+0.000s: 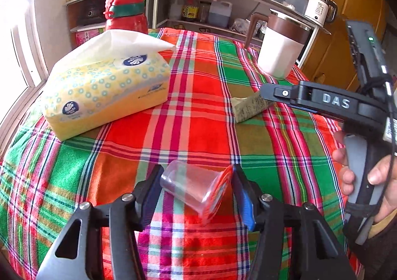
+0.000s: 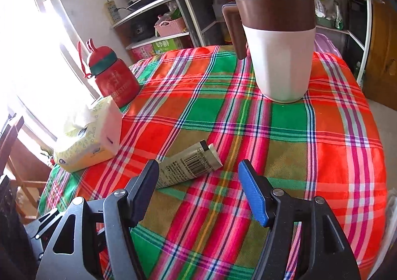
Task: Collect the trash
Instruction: 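Grasp the beige wrapper with the right tool while the left tool grasps the clear plastic cup, then carry the beige wrapper and plastic cup over the bin and open both tools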
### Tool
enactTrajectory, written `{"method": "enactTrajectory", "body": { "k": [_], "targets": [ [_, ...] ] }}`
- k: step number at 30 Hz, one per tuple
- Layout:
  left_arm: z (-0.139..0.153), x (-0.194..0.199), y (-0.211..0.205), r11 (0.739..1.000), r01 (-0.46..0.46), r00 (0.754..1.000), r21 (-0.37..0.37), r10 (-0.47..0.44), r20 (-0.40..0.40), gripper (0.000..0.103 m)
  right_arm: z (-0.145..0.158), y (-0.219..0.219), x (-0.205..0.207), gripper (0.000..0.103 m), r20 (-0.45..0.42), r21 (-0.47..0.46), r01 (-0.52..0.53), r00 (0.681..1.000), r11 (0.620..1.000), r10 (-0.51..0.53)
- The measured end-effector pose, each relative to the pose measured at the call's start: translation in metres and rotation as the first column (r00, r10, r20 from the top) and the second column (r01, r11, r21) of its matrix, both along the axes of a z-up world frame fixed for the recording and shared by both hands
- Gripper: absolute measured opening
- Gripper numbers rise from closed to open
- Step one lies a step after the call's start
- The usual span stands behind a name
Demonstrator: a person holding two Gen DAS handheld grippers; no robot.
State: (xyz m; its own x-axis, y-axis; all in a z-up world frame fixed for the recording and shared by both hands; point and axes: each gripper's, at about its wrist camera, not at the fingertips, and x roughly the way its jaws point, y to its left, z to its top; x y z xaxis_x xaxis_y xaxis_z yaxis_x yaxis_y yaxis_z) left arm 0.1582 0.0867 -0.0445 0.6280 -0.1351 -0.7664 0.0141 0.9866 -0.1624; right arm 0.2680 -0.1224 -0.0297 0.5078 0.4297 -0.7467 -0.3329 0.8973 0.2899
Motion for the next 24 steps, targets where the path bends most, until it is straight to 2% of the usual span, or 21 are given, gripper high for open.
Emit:
{"method": "enactTrajectory", "body": {
  "k": [6, 13, 16, 19, 20, 22, 24],
  "targets": [
    [0.0, -0.001, 0.007, 1.0, -0.015, 1.0, -0.016, 0.015, -0.002, 0.057, -0.005, 0.017, 0.011, 0.067, -0.017, 0.0, 0.012, 1.0, 1.0, -0.012],
    [0.0, -0.004, 0.005, 1.0, 0.003, 1.0, -0.016, -0.003, 0.001, 0.057, -0.013, 0.033, 0.013, 0.066, -0.02, -0.052, 0.028, 0.999, 0.998, -0.029],
    [0.001, -0.006, 0.004, 1.0, 0.009, 1.0, -0.011, -0.009, 0.003, 0.057, -0.013, 0.035, 0.007, 0.055, -0.013, -0.065, 0.029, 0.999, 0.997, -0.03],
    [0.0, -0.005, 0.002, 1.0, 0.013, 1.0, -0.004, -0.013, 0.006, 0.057, -0.013, 0.035, 0.002, 0.052, 0.01, -0.084, 0.028, 1.0, 0.996, -0.027],
    [0.0, -0.004, 0.002, 1.0, 0.015, 1.0, -0.01, -0.015, 0.008, 0.05, -0.013, 0.034, 0.001, 0.028, 0.012, -0.089, 0.035, 0.999, 0.995, -0.034],
    [0.0, -0.004, 0.003, 1.0, 0.018, 1.0, -0.014, -0.018, 0.009, 0.043, -0.015, 0.032, 0.0, 0.027, 0.002, -0.078, 0.037, 0.999, 0.996, -0.037],
    [0.001, -0.004, 0.003, 1.0, 0.018, 1.0, -0.022, -0.018, 0.012, 0.043, -0.015, 0.031, -0.002, 0.025, 0.0, -0.066, 0.024, 1.0, 0.998, -0.024]
  ]
}}
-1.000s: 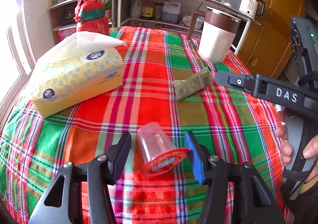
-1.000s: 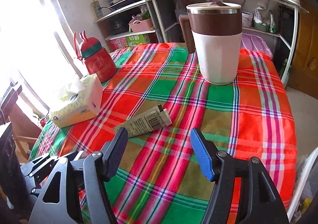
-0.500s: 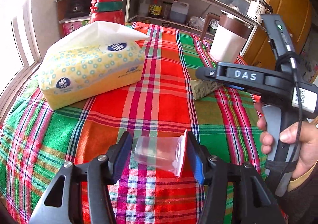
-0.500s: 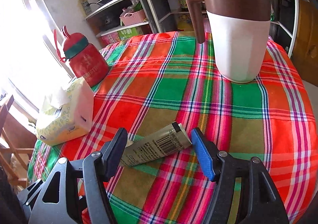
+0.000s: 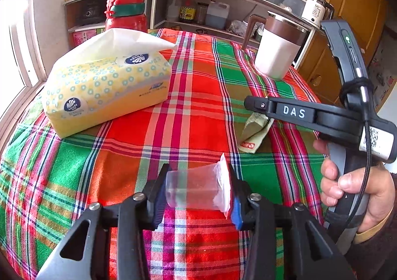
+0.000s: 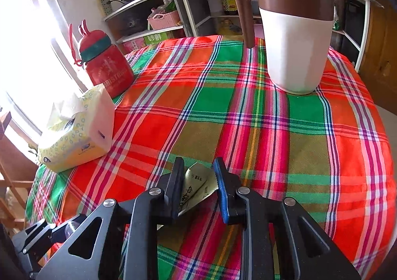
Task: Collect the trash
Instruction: 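Carry the beige wrapper and plastic cup over the bin and open both tools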
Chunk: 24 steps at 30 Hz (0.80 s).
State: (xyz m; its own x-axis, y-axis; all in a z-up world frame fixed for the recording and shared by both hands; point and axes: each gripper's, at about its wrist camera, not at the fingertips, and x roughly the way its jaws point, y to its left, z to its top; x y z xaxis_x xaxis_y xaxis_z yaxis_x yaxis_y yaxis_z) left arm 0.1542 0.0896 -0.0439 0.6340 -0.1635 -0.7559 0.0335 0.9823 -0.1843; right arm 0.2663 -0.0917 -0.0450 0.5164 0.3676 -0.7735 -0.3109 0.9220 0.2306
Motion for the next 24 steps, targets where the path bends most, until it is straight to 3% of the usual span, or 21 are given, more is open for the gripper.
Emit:
{"method": "enactTrajectory", "body": {
  "k": [7, 24],
  "targets": [
    [0.006, -0.01, 0.003, 1.0, -0.004, 1.0, 0.0, 0.004, 0.031, 0.043, 0.005, -0.014, -0.017, 0.021, 0.003, 0.028, -0.039, 0.999, 0.999, 0.039],
    [0.046, -0.023, -0.045, 0.992, 0.118, 0.985, 0.046, -0.123, 0.122, 0.043, 0.048, -0.078, -0.058, 0.019, 0.078, 0.122, 0.033, 0.996, 0.992, -0.043]
  ]
}}
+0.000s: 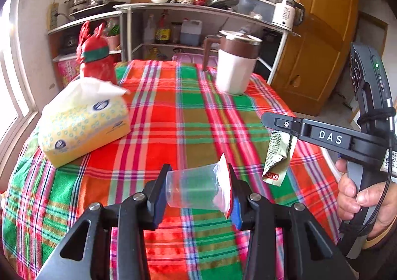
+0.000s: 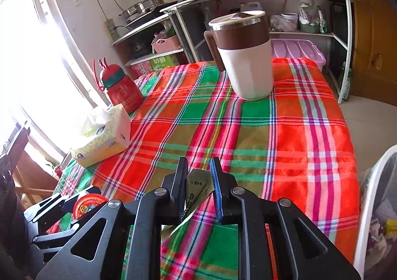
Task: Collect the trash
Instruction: 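Carry the beige wrapper and plastic cup over the bin and open both tools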
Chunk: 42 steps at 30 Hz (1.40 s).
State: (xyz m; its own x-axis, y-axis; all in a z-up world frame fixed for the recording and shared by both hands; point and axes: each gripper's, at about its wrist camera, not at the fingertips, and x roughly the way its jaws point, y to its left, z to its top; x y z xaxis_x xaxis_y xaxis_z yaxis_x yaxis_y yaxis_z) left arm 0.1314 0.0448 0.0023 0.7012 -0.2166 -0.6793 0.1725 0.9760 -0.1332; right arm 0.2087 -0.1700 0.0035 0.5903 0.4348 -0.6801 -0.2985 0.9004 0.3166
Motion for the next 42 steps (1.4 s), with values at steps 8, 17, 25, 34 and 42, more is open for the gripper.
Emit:
{"method": "enactTrajectory", "body": {
  "k": [8, 17, 25, 34, 42],
  "targets": [
    [0.022, -0.005, -0.055, 0.994, 0.103, 0.994, 0.029, -0.104, 0.044, 0.043, 0.027, -0.06, -0.028, 0.019, 0.049, 0.009, 0.098, 0.994, 0.995, -0.099],
    [0.038, -0.009, -0.137, 0.966, 0.255, 0.963, 0.044, -0.257, 0.074, 0.043, 0.039, -0.146, -0.057, 0.019, 0.077, 0.029, 0.24, 0.967, 0.97, -0.241],
    [0.043, -0.012, -0.201, 0.931, 0.363, 0.928, 0.043, -0.365, 0.069, 0.043, 0.039, -0.216, -0.082, 0.019, 0.075, 0.02, 0.357, 0.931, 0.934, -0.358],
    [0.047, -0.019, -0.253, 0.895, 0.443, 0.892, 0.051, -0.446, 0.076, 0.043, 0.037, -0.267, -0.106, 0.019, 0.066, 0.019, 0.44, 0.896, 0.898, -0.44],
    [0.035, -0.025, -0.299, 0.857, 0.514, 0.857, 0.035, -0.515, 0.037, 0.043, 0.031, -0.305, -0.123, 0.019, 0.05, -0.008, 0.503, 0.864, 0.864, -0.502]
  ]
}}
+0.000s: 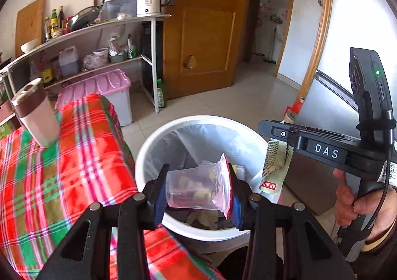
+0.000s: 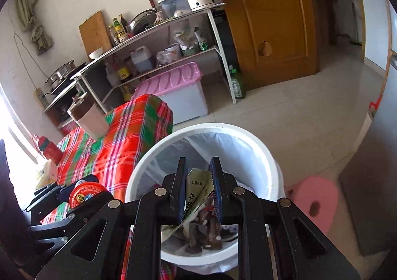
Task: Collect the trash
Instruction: 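Carry the beige wrapper and plastic cup over the bin and open both tools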
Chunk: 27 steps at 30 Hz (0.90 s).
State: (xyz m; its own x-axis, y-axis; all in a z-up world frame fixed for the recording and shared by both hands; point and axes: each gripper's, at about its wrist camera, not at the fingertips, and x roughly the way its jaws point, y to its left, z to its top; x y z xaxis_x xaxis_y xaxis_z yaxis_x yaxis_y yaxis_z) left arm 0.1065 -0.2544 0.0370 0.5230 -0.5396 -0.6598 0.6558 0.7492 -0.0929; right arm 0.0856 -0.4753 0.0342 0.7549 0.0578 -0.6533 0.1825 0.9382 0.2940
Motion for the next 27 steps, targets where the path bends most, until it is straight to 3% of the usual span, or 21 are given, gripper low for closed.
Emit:
{"method": "enactTrajectory", "body": {
  "k": [11, 27],
  "targets": [
    [-0.033, 0.004, -0.031, 0.999, 0.027, 0.996, 0.041, -0.023, -0.081, 0.043, -0.032, -0.03, -0.002, 0.019, -0.075, -0.009, 0.055, 0.996, 0.998, -0.056],
    [-0.056, 0.019, -0.036, 0.997, 0.005, 0.99, 0.082, 0.006, -0.141, 0.044, -0.064, -0.022, 0.022, 0.023, -0.144, -0.083, 0.046, 0.988, 0.996, -0.057]
  ]
}}
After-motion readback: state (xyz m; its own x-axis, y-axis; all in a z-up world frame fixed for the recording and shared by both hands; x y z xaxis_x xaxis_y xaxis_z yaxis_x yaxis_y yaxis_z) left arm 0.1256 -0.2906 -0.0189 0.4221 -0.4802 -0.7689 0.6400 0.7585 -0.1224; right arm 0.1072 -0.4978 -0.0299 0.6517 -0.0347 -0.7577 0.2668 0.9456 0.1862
